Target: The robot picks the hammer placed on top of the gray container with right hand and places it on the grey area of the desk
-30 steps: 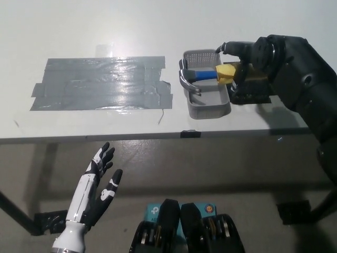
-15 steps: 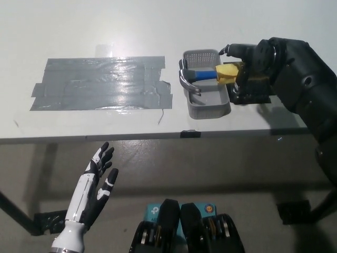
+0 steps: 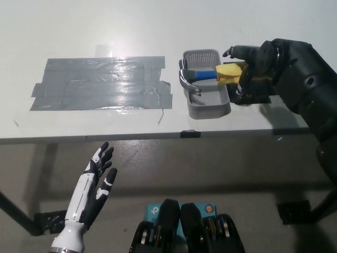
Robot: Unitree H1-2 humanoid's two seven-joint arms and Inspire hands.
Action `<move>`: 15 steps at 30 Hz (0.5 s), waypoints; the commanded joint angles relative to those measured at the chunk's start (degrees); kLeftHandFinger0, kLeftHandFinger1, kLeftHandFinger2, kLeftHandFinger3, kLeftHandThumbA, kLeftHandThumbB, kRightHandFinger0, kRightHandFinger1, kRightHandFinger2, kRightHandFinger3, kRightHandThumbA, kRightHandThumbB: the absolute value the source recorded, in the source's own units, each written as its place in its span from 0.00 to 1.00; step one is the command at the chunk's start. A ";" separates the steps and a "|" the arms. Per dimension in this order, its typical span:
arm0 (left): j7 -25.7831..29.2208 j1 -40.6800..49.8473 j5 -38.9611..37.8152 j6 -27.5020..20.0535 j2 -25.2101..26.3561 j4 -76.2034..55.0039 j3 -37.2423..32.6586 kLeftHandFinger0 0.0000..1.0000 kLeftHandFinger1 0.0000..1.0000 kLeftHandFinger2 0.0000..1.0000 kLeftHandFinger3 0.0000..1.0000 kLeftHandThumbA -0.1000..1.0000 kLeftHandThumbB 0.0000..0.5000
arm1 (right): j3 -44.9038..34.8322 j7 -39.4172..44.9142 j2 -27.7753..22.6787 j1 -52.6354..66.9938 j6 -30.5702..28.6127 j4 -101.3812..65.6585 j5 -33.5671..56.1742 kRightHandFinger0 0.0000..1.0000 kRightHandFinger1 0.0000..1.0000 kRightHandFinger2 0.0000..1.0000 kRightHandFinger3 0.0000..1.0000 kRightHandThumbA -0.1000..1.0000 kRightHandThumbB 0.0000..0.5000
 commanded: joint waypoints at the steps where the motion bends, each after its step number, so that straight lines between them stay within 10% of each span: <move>1: 0.54 -0.58 0.25 -0.64 0.43 -1.93 0.46 1.00 1.00 1.00 1.00 0.91 0.16 | -0.50 -1.44 -1.22 -4.21 -0.98 0.03 -0.16 1.00 1.00 1.00 1.00 1.00 0.74; 15: 0.26 -0.67 -0.14 -0.33 0.50 -2.10 0.40 1.00 1.00 1.00 1.00 0.91 0.17 | 0.07 -2.70 -0.83 -2.90 -0.75 1.56 -1.59 1.00 1.00 1.00 1.00 1.00 0.69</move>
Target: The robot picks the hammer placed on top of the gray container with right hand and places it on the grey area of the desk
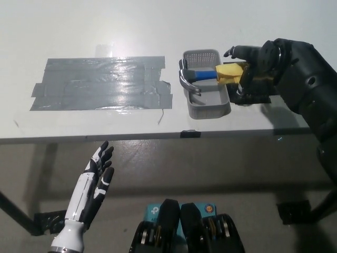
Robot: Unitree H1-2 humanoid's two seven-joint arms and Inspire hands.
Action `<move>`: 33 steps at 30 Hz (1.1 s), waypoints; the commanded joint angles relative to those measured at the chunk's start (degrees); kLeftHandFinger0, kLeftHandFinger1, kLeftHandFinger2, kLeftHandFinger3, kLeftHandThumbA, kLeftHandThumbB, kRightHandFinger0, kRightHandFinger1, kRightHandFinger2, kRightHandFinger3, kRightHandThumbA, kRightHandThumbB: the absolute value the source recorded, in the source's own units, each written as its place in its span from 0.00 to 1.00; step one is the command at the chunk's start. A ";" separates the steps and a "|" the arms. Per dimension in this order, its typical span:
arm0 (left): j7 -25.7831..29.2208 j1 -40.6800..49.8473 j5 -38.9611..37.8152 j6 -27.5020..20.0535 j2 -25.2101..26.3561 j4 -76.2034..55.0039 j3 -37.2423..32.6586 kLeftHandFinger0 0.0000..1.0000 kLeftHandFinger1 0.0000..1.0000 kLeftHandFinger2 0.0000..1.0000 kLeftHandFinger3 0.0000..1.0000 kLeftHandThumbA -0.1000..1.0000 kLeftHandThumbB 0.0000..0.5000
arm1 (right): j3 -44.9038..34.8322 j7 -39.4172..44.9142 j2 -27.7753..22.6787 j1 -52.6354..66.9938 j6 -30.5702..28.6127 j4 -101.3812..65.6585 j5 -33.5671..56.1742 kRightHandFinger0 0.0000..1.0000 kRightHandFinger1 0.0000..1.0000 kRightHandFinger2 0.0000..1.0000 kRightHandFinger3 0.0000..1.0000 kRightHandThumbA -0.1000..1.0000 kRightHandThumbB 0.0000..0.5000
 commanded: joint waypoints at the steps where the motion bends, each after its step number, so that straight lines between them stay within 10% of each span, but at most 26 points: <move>1: 0.31 -0.51 -0.09 -0.45 0.42 -1.97 0.40 1.00 1.00 1.00 1.00 0.91 0.17 | 1.17 -2.95 -0.70 -2.94 -0.67 1.12 -1.68 1.00 1.00 1.00 1.00 1.00 0.69; 3: 0.38 -0.40 0.04 -0.45 0.43 -2.10 0.41 1.00 1.00 1.00 1.00 0.91 0.17 | 1.22 -3.78 -0.30 -2.94 0.44 1.64 -1.56 0.94 0.87 0.95 1.00 0.88 0.66; 5: 0.42 -0.46 0.06 -0.78 0.46 -2.04 0.43 1.00 1.00 1.00 1.00 0.91 0.18 | 1.35 -6.27 -0.12 -2.50 0.56 1.47 -1.84 0.36 0.35 0.46 0.95 0.51 0.56; 7: 0.42 -0.46 0.06 -0.78 0.46 -2.04 0.43 1.00 1.00 1.00 1.00 0.91 0.18 | 1.39 -6.38 -0.10 -2.52 0.54 1.53 -1.81 0.29 0.26 0.36 0.90 0.51 0.55; 8: 0.24 -0.88 -0.12 -0.80 0.72 -1.79 0.52 1.00 1.00 1.00 1.00 0.91 0.18 | 3.29 -13.75 -0.40 -1.23 -1.89 0.82 -4.41 0.01 0.03 0.10 0.47 0.03 0.35; 16: 0.33 -1.16 0.05 -0.40 0.70 -1.90 0.37 1.00 1.00 1.00 1.00 0.91 0.19 | 2.51 -16.88 -0.77 -0.57 -3.74 0.61 -3.40 0.00 0.00 0.01 0.38 0.00 0.33; 22: 0.45 -1.53 0.29 -0.90 0.82 -1.71 0.36 1.00 1.00 1.00 1.00 0.92 0.18 | 1.04 -18.62 -1.15 -0.53 -5.60 0.33 -2.01 0.00 0.02 0.05 0.59 0.00 0.37; 28: 0.25 -1.50 -0.08 -0.31 0.86 -1.80 0.39 1.00 1.00 1.00 1.00 0.92 0.18 | -1.35 -20.28 -0.91 -0.63 -6.29 0.03 -0.87 0.00 0.31 0.65 0.77 0.01 0.24; 33: 0.24 -1.52 0.00 -0.14 0.89 -1.87 0.37 1.00 1.00 1.00 1.00 0.92 0.20 | -7.45 -22.44 -0.50 -0.28 -8.86 -0.81 3.36 0.07 0.55 0.86 0.76 0.01 0.23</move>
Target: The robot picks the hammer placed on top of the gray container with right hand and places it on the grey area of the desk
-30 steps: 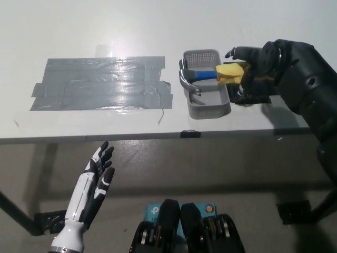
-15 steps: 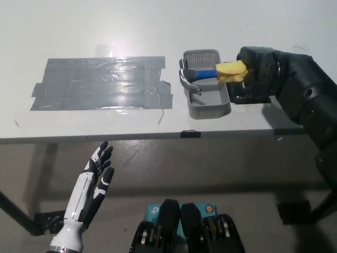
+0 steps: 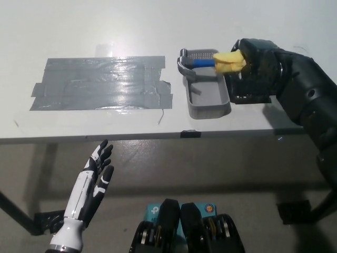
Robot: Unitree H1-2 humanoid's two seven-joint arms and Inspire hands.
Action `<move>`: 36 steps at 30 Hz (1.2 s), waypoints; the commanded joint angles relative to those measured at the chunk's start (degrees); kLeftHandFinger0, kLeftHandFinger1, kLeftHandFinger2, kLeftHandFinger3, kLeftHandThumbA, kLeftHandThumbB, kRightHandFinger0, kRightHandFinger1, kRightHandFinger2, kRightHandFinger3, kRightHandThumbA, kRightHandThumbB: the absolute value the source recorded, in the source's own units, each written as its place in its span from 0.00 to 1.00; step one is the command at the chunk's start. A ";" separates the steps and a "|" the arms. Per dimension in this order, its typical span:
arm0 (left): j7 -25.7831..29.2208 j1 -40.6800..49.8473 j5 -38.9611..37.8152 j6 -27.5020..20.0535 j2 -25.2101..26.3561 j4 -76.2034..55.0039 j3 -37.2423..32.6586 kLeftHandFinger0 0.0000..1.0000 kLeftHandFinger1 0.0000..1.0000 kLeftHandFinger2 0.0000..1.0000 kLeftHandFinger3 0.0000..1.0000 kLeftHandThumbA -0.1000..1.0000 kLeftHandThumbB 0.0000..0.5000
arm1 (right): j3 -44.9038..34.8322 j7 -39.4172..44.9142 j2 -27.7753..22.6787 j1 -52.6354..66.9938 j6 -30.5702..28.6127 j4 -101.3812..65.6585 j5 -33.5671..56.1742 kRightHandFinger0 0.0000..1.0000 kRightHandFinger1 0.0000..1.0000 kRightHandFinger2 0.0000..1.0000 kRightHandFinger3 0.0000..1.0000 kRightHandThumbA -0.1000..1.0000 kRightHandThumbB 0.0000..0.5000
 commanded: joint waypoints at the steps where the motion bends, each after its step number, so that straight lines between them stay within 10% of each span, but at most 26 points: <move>1: 0.19 -0.97 -0.10 -0.25 0.46 -1.83 0.40 1.00 1.00 1.00 1.00 0.92 0.20 | -5.85 -5.00 -0.44 -2.93 -3.84 -1.98 6.11 0.10 0.62 0.92 0.81 0.00 0.21; 4: 0.24 -1.12 -0.08 -0.37 0.48 -1.72 0.39 1.00 1.00 1.00 1.00 0.91 0.20 | -11.24 -5.30 -0.02 -3.07 -4.80 -2.19 9.60 0.14 0.64 0.88 0.80 0.00 0.25; 5: 0.24 -1.19 -0.08 -0.34 0.49 -1.70 0.40 1.00 1.00 1.00 1.00 0.92 0.20 | -12.78 -5.38 0.14 -3.26 -4.62 -2.29 10.34 0.31 0.64 0.87 0.76 0.00 0.26; 11: 0.25 -1.16 0.19 -0.19 0.63 -1.81 0.38 1.00 1.00 1.00 1.00 0.92 0.19 | -18.81 -4.67 1.25 -4.14 -4.01 -3.71 12.51 0.06 0.54 0.84 0.80 0.00 0.29; 36: -0.34 -1.41 0.22 -0.05 0.98 -2.08 -0.23 1.00 1.00 1.00 1.00 0.89 0.19 | -13.70 -6.83 12.14 -7.86 -4.14 -3.50 8.95 0.00 0.45 0.81 0.80 0.00 0.27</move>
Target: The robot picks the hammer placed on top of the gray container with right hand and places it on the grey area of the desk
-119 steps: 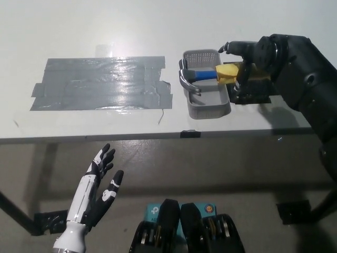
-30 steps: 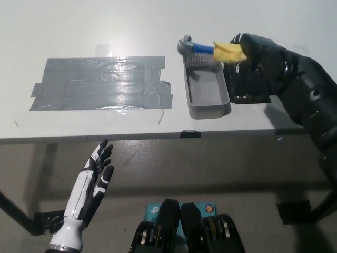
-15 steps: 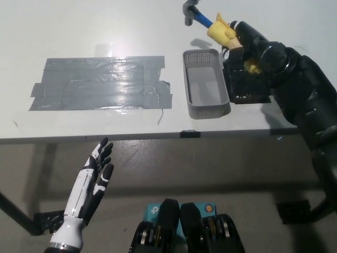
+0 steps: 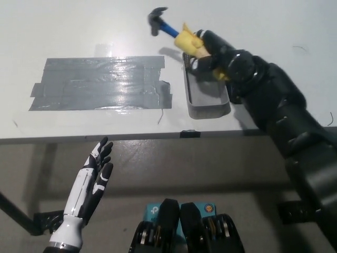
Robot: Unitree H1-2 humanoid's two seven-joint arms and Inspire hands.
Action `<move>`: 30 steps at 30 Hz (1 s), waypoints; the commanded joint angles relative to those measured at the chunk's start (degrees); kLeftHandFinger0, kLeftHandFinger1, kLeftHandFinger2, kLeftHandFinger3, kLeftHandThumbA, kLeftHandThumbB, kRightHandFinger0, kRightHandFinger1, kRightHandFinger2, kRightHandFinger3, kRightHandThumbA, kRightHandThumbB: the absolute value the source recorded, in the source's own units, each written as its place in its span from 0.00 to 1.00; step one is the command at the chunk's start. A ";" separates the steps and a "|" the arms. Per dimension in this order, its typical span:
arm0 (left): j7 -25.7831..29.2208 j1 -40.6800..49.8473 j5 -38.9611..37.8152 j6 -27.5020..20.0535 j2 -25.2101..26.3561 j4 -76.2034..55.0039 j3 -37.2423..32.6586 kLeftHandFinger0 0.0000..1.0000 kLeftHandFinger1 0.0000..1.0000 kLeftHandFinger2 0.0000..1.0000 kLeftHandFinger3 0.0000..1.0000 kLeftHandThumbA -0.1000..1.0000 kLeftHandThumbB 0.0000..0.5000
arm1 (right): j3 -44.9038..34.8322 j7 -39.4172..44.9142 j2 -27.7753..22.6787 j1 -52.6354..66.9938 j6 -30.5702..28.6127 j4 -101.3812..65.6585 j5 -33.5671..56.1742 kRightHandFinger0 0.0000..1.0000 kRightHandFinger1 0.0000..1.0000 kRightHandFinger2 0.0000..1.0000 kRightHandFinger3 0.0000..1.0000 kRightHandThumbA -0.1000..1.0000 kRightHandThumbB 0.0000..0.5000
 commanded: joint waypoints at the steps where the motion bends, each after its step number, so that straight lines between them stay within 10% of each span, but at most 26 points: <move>1: -0.31 -0.74 0.42 -0.57 0.67 -1.86 -0.24 1.00 1.00 1.00 1.00 0.89 0.18 | 1.90 -4.77 3.32 -7.73 -2.19 -1.68 -0.94 0.01 0.46 0.82 0.81 0.00 0.27; 30: -1.57 -2.44 1.48 1.56 1.06 -3.34 -1.81 1.00 1.00 1.00 1.00 0.88 0.21 | 5.52 -10.53 13.41 -4.31 -2.52 5.24 -0.62 0.00 0.44 0.82 0.78 0.00 0.26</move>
